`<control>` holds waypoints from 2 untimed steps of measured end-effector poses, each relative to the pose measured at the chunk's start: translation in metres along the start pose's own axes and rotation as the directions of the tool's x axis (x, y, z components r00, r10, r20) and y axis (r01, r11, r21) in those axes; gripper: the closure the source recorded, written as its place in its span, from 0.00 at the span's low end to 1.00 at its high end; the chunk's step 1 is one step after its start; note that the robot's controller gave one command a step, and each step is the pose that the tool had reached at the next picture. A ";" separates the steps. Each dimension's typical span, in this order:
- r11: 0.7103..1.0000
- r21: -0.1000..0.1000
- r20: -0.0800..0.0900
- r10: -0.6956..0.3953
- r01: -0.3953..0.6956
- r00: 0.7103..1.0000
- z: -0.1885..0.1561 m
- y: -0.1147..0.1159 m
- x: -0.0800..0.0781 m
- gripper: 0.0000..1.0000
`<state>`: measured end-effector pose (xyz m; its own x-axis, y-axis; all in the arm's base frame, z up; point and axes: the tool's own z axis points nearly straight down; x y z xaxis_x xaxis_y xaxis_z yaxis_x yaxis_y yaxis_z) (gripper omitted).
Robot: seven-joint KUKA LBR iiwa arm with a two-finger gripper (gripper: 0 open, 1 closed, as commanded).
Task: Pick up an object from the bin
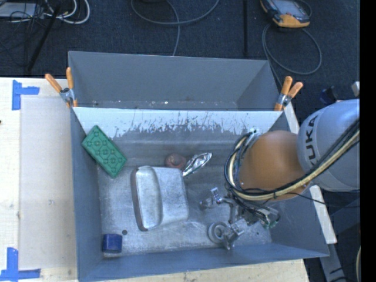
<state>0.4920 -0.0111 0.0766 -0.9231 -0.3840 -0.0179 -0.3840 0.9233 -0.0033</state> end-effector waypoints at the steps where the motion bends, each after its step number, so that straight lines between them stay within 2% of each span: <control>1: 0.995 -0.006 -0.008 -0.104 0.104 0.995 0.001 -0.004 -0.002 0.00; 2: 0.979 -0.003 -0.013 -0.205 0.205 0.979 -0.075 -0.021 0.019 0.00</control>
Offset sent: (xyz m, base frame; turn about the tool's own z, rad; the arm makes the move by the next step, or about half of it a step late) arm -0.0010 -0.0074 -0.0066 -0.1039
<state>0.4814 -0.0384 0.1510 -0.8251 -0.5650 -0.0034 -0.5650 0.8251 -0.0035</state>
